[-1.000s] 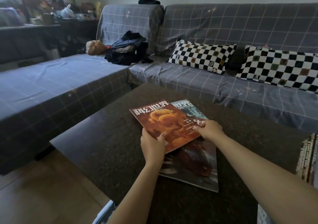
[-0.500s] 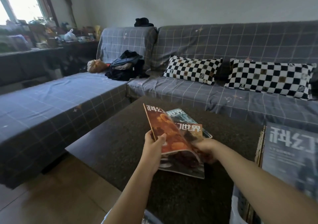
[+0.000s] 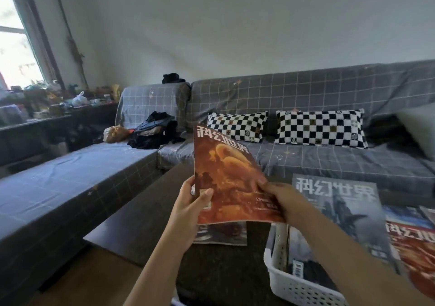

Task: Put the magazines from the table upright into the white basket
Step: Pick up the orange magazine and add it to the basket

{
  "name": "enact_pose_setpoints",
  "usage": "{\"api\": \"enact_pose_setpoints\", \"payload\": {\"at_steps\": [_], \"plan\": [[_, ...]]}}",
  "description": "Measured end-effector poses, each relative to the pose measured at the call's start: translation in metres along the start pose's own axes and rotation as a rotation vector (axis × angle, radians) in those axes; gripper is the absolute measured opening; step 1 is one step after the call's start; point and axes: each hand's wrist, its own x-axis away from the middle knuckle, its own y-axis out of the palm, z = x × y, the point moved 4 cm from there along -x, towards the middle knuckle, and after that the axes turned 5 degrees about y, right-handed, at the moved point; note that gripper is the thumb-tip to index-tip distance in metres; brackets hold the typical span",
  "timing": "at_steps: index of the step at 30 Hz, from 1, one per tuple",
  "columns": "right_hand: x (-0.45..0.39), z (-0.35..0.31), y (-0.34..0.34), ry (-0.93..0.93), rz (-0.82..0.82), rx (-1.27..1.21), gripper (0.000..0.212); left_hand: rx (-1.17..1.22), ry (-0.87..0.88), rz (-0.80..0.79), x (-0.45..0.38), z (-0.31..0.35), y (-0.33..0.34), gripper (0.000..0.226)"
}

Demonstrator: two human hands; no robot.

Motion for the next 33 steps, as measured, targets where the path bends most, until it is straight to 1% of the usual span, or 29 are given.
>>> {"api": "enact_pose_setpoints", "payload": {"at_steps": [2, 5, 8, 11, 15, 17, 22, 25, 27, 30, 33], "plan": [[0.016, -0.006, -0.016, -0.055, 0.049, -0.003, 0.043, -0.028, 0.005, -0.030, 0.004, 0.003, 0.010, 0.053], [0.039, -0.012, -0.043, -0.166, 0.217, 0.063, 0.048, -0.136, 0.024, -0.090, 0.007, 0.001, 0.031, 0.049], [0.061, -0.012, -0.073, -0.270, 0.339, 0.150, 0.046, -0.269, 0.044, -0.146, 0.005, -0.011, 0.058, 0.036], [0.078, -0.005, -0.105, -0.314, 0.424, 0.139, 0.042, -0.273, 0.021, -0.171, 0.002, -0.032, 0.087, 0.035], [0.093, 0.017, -0.142, -0.297, 0.505, 0.127, 0.036, -0.296, -0.067, -0.160, 0.003, -0.071, 0.120, 0.030], [0.095, 0.032, -0.156, -0.275, 0.538, 0.126, 0.036, -0.337, -0.103, -0.176, 0.007, -0.092, 0.133, 0.029], [0.093, 0.070, -0.178, -0.225, 0.592, 0.131, 0.047, -0.598, -0.121, -0.230, 0.017, -0.129, 0.151, 0.034], [0.089, 0.087, -0.183, -0.188, 0.602, 0.212, 0.057, -0.742, -0.080, -0.240, 0.019, -0.138, 0.152, 0.040], [0.087, 0.090, -0.181, -0.185, 0.624, 0.309, 0.058, -0.794, -0.061, -0.237, 0.017, -0.140, 0.151, 0.046], [0.089, 0.093, -0.176, -0.227, 0.714, 0.471, 0.058, -0.825, -0.041, -0.246, 0.022, -0.142, 0.151, 0.054], [0.089, 0.098, -0.175, -0.235, 0.761, 0.485, 0.066, -0.811, -0.013, -0.232, 0.025, -0.145, 0.150, 0.054]]}}
